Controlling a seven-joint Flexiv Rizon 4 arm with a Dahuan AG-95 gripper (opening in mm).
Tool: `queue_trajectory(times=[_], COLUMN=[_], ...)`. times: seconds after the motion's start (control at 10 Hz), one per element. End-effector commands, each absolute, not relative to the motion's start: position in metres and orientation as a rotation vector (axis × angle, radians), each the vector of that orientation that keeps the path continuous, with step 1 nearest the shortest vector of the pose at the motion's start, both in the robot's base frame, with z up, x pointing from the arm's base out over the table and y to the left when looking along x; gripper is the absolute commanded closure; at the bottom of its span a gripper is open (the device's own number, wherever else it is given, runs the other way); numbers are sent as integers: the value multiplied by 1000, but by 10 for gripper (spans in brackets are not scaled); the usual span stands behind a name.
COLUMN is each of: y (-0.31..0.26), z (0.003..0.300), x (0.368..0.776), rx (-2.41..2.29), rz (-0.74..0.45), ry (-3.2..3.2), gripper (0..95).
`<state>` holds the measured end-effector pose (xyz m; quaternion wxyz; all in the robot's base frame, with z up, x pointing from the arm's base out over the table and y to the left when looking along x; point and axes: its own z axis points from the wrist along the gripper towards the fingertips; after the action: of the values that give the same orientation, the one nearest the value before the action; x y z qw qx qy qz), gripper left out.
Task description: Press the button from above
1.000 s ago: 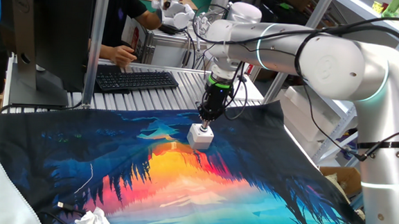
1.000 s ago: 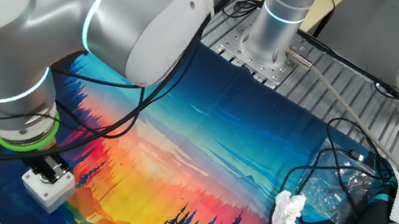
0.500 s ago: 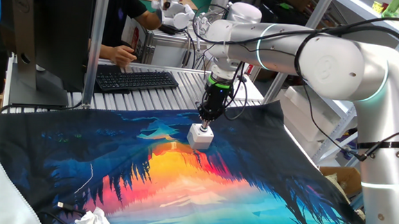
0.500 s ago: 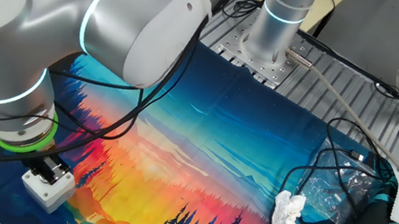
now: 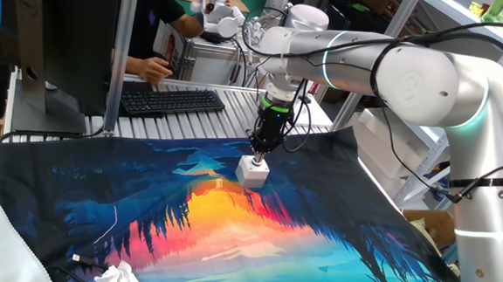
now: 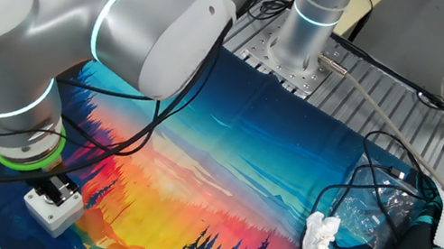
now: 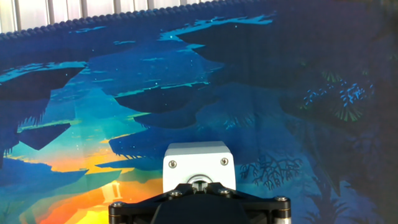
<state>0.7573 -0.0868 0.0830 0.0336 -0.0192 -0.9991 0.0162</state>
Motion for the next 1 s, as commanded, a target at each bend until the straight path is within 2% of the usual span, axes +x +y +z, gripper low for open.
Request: queue_trajectory(times=[0.1, 1.0], y=[-87, -92], z=[78, 93], x=[757, 757], rx=[-59, -61], rz=[47, 40], ry=[-3078, -3074], gripper=[950, 950])
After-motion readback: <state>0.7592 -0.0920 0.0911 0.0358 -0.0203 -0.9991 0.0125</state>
